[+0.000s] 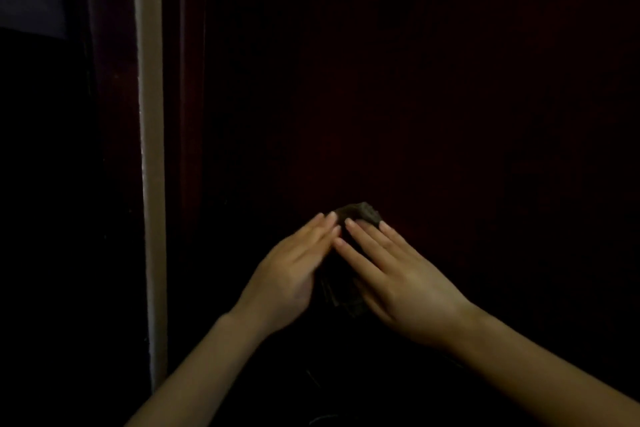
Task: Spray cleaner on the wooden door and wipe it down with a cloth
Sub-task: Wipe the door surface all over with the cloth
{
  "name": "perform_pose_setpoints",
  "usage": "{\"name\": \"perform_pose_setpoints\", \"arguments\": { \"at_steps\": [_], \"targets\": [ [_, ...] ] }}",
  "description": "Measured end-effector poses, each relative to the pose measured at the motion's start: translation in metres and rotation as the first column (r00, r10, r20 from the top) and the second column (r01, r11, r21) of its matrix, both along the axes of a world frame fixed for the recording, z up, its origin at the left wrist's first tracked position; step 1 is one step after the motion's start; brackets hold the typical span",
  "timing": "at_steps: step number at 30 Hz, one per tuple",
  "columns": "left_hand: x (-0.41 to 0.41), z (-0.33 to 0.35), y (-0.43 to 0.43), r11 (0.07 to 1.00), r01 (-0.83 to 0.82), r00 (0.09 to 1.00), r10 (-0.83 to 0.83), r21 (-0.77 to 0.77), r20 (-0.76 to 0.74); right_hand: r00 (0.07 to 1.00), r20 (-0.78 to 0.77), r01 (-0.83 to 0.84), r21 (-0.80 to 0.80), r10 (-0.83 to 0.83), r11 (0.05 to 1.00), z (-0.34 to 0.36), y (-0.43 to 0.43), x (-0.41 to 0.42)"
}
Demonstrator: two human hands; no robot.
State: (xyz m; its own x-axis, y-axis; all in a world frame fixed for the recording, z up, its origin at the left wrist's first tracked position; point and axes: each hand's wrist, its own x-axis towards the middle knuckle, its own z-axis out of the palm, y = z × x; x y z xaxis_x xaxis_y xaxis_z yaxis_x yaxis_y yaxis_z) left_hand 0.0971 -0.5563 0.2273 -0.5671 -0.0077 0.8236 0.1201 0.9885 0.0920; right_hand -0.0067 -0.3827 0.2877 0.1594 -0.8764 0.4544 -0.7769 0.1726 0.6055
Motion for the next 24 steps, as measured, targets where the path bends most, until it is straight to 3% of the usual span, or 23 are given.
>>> {"name": "perform_pose_setpoints", "arguments": {
  "at_steps": [6,11,15,21,24],
  "targets": [
    [0.008,0.026,-0.062,0.951,-0.297,0.945,0.305,0.086,-0.119,0.985,-0.100,0.136,-0.079,-0.143,0.988,-0.030,-0.019,-0.001],
    [-0.028,0.028,-0.078,0.935,-0.347,0.905,0.354,0.073,-0.235,0.947,-0.167,0.235,-0.229,-0.276,0.945,-0.055,-0.040,-0.010],
    [-0.041,0.015,-0.085,0.937,-0.345,0.862,0.340,0.055,-0.376,0.935,-0.203,0.219,-0.313,-0.291,0.924,-0.064,-0.050,-0.012],
    [-0.041,0.018,-0.085,0.934,-0.353,0.854,0.347,0.060,-0.388,0.961,-0.170,0.150,-0.339,-0.217,0.929,-0.059,-0.054,-0.004],
    [-0.040,0.016,-0.086,0.936,-0.344,0.852,0.344,0.073,-0.394,0.957,-0.165,0.144,-0.440,-0.238,0.886,-0.036,-0.054,-0.006]
  ]
}}
